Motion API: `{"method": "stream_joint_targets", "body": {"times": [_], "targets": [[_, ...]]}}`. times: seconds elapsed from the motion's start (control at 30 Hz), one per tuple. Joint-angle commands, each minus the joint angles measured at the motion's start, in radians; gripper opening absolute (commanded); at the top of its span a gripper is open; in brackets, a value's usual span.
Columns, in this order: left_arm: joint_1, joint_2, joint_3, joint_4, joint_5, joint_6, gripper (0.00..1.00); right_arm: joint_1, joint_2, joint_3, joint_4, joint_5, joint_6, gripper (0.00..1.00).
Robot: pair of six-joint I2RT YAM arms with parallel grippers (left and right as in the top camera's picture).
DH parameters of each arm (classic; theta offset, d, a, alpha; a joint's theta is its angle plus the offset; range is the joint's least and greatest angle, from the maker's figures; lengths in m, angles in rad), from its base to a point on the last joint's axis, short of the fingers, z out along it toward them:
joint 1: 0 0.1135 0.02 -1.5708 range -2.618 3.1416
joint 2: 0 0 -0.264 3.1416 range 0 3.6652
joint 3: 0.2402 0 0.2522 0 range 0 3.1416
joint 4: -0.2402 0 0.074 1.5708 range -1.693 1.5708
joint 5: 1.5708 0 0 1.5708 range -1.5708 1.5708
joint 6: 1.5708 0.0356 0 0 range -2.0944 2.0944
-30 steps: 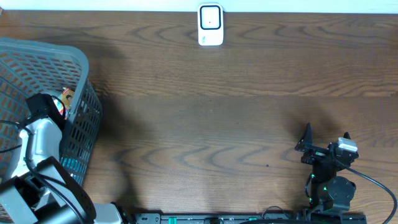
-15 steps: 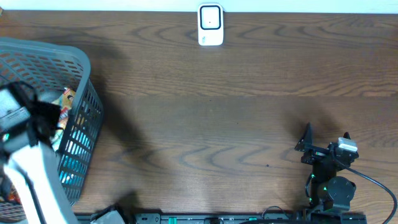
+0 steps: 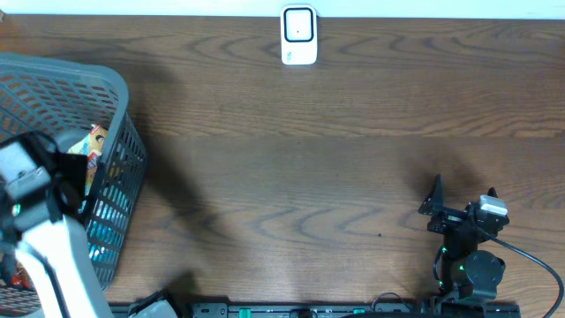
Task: Scan the item barcode
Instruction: 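Reach the left gripper into the basket and grasp the green wipes pack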
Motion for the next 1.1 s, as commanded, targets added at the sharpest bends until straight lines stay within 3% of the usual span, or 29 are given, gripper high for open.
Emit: {"method": "stream_joint_targets", "body": {"times": [0.0, 0.1, 0.27, 0.7, 0.87, 1.03, 1.07], "targets": [[-0.001, 0.137, -0.031, -0.01, 0.014, -0.203, 0.98, -0.008, -0.004, -0.001, -0.004, 0.012, 0.014, 0.99], [-0.001, 0.238, -0.031, 0.007, 0.062, -0.274, 0.98, -0.008, -0.004, -0.001, -0.004, 0.012, 0.014, 0.99], [-0.001, 0.353, -0.031, 0.05, 0.127, -0.286, 0.98, -0.008, -0.004, -0.001, -0.004, 0.012, 0.014, 0.99], [-0.001, 0.511, -0.036, 0.058, 0.083, -0.303, 0.97, -0.008, -0.004, -0.001, -0.004, 0.012, 0.014, 0.99], [-0.001, 0.523, -0.071, 0.058, -0.006, -0.303, 0.78, -0.008, -0.004, -0.001, -0.004, 0.012, 0.014, 0.99], [-0.001, 0.523, -0.082, 0.089, -0.022, -0.199, 0.37, -0.008, -0.004, -0.001, -0.004, 0.012, 0.014, 0.99], [-0.001, 0.523, -0.082, 0.091, -0.023, -0.181, 0.33, -0.008, -0.004, -0.001, -0.004, 0.012, 0.014, 0.99]]}}
